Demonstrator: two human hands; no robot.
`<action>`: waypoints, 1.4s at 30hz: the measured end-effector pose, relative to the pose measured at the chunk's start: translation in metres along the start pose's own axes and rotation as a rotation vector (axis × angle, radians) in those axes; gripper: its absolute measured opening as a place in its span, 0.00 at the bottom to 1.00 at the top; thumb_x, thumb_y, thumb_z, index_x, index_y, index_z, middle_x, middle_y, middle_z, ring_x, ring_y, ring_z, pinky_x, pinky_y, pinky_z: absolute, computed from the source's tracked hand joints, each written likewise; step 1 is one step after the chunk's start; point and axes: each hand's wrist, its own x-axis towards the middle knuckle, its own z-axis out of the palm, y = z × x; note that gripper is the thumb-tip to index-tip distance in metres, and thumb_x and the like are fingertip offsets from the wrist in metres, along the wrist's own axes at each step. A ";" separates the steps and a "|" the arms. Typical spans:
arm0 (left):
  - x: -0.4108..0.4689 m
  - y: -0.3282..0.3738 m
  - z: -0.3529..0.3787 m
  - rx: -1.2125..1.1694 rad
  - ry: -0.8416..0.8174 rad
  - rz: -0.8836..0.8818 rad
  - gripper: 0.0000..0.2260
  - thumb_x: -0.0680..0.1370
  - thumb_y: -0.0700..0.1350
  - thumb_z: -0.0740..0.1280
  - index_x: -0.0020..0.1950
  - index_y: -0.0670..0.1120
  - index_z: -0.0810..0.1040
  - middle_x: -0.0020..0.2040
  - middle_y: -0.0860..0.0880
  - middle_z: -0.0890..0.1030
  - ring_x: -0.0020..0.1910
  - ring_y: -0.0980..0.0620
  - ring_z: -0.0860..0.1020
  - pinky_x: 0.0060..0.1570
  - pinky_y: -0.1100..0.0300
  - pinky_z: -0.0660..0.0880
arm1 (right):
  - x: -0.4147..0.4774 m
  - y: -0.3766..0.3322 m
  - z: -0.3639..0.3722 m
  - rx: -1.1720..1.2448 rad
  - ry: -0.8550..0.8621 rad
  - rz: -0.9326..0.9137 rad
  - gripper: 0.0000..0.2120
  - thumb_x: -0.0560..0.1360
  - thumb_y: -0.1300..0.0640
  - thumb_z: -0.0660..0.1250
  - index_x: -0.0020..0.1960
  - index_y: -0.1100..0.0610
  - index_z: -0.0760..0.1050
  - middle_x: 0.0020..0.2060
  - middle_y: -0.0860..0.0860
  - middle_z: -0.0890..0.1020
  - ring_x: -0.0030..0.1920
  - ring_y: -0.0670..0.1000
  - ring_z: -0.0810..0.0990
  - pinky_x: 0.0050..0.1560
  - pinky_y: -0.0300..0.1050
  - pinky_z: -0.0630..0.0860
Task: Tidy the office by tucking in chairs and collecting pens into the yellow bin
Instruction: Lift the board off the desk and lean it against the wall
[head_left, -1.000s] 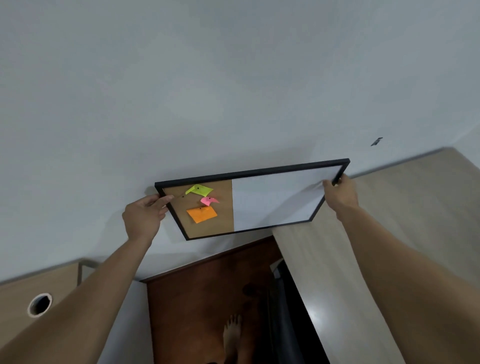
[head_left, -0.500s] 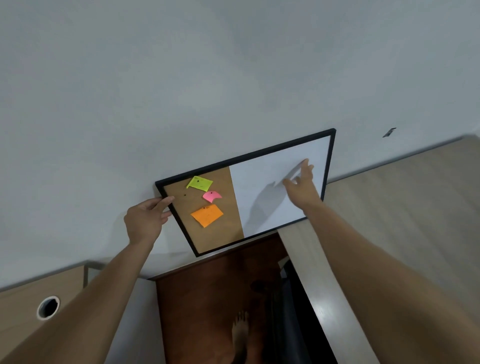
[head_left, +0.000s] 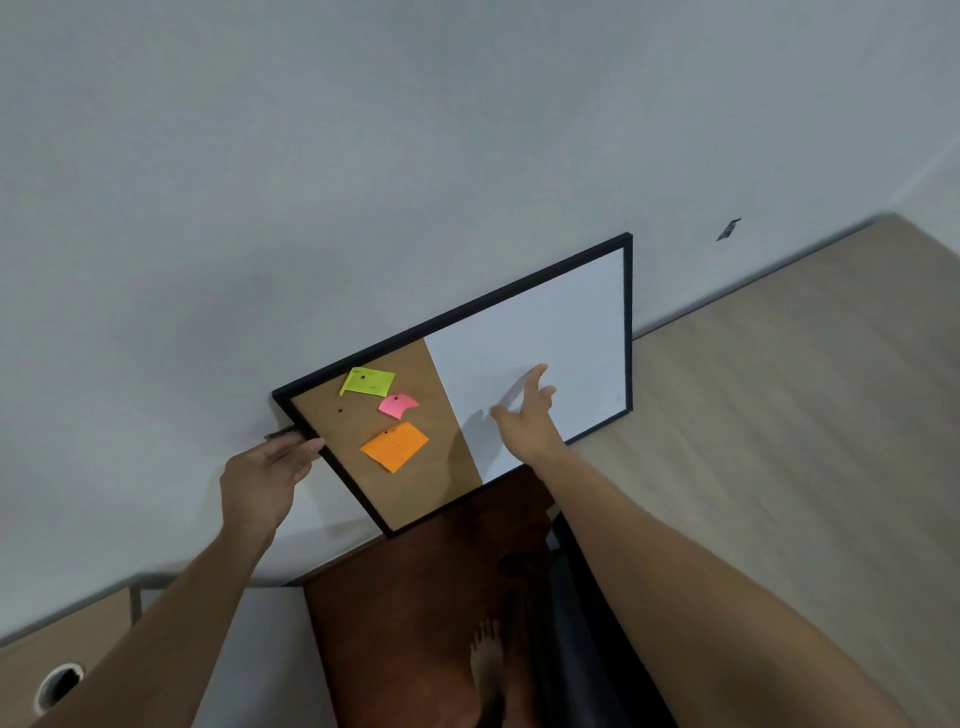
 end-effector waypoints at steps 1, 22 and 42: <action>0.001 0.001 0.002 -0.009 0.000 0.013 0.15 0.76 0.43 0.80 0.62 0.42 0.88 0.56 0.44 0.90 0.58 0.46 0.88 0.71 0.48 0.79 | 0.002 -0.002 0.000 0.011 0.008 0.006 0.47 0.87 0.51 0.62 0.82 0.43 0.24 0.84 0.56 0.30 0.86 0.59 0.45 0.82 0.57 0.54; -0.004 0.050 0.119 -0.115 -0.109 0.116 0.11 0.78 0.43 0.79 0.59 0.46 0.89 0.55 0.47 0.90 0.57 0.50 0.89 0.68 0.51 0.81 | 0.041 -0.007 -0.076 0.129 0.148 -0.089 0.39 0.87 0.60 0.58 0.86 0.42 0.36 0.86 0.48 0.39 0.86 0.54 0.46 0.82 0.53 0.54; 0.006 0.077 0.261 -0.045 -0.158 0.199 0.15 0.78 0.50 0.80 0.63 0.47 0.88 0.54 0.51 0.91 0.56 0.53 0.89 0.64 0.49 0.83 | 0.106 0.015 -0.156 0.307 0.290 -0.072 0.46 0.83 0.59 0.64 0.83 0.34 0.34 0.85 0.42 0.37 0.86 0.55 0.43 0.76 0.64 0.72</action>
